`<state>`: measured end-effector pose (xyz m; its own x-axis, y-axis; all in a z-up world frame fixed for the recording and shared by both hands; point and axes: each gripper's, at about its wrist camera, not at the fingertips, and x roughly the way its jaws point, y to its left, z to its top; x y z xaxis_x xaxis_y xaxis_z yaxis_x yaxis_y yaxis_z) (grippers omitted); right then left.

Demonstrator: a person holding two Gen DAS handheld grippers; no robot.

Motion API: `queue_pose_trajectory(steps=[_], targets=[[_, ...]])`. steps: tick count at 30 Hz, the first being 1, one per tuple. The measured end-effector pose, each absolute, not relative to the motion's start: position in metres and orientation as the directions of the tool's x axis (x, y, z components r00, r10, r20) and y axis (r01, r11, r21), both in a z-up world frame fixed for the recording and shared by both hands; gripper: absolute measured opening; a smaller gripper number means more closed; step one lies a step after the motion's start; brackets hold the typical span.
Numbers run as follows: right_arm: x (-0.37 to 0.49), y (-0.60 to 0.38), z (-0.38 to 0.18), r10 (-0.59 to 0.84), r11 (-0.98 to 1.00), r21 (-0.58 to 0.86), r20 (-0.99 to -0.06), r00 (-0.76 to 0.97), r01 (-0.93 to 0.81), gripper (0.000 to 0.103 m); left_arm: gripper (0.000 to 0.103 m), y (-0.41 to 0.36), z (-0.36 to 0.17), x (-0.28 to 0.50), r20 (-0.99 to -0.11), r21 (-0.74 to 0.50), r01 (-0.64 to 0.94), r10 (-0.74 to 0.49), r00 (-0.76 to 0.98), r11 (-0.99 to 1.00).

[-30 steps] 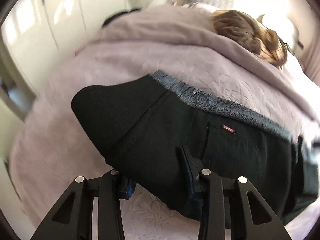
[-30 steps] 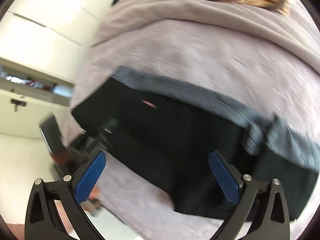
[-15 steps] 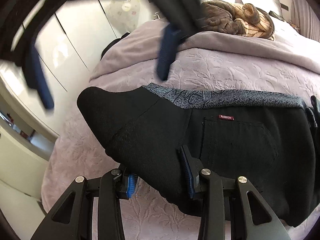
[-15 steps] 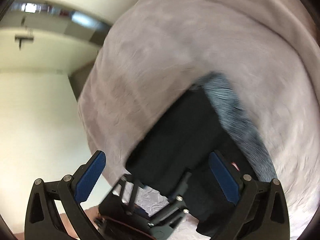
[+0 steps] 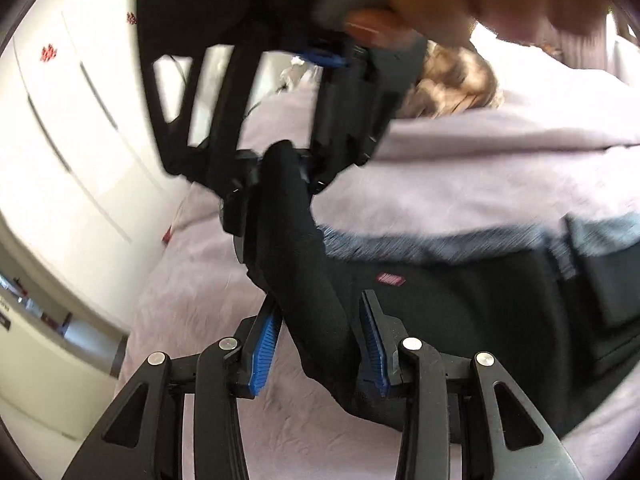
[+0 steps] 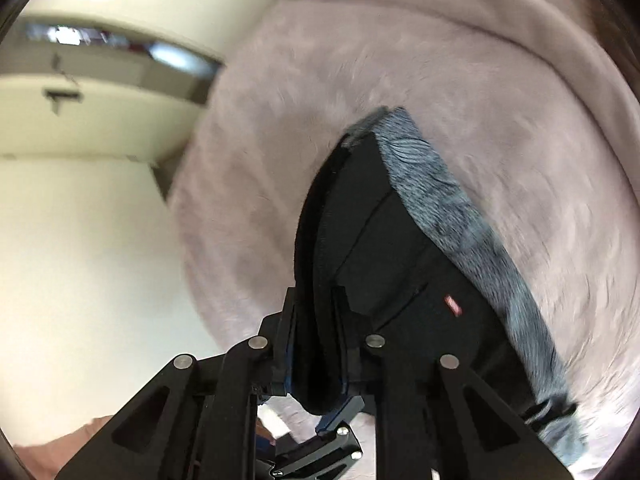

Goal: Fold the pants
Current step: 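Grasp the folded edge with the left gripper while the right gripper grasps it too, then lift the folded edge with both grippers and fold it over the trousers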

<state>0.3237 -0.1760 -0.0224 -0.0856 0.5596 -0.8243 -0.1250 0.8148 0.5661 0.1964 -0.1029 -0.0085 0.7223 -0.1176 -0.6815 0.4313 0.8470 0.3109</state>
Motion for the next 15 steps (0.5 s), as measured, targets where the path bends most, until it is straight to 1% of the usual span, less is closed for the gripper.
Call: queue_pose_trajectory(steps=[5, 8, 12, 15], targets=[[0.259, -0.270, 0.012, 0.690, 0.721, 0.692, -0.715, 0.114, -0.026, 0.017, 0.040, -0.144, 0.029, 0.163, -0.643, 0.309, 0.524, -0.231, 0.730, 0.794], [0.209, -0.326, 0.021, 0.724, 0.663, 0.749, -0.644, 0.246, 0.011, 0.017, 0.040, -0.177, 0.045, 0.136, -0.626, 0.320, 0.597, -0.309, 0.716, 0.735], [0.141, -0.393, 0.016, 0.722, 0.585, 0.808, -0.557, 0.411, 0.069, 0.018, 0.041, -0.226, 0.054, 0.096, -0.624, 0.333, 0.699, -0.407, 0.667, 0.633], [0.086, -0.444, -0.002, 0.696, 0.513, 0.848, -0.499, 0.516, 0.128, 0.017, 0.040, -0.261, 0.048, 0.066, -0.645, 0.339, 0.765, -0.456, 0.613, 0.548]])
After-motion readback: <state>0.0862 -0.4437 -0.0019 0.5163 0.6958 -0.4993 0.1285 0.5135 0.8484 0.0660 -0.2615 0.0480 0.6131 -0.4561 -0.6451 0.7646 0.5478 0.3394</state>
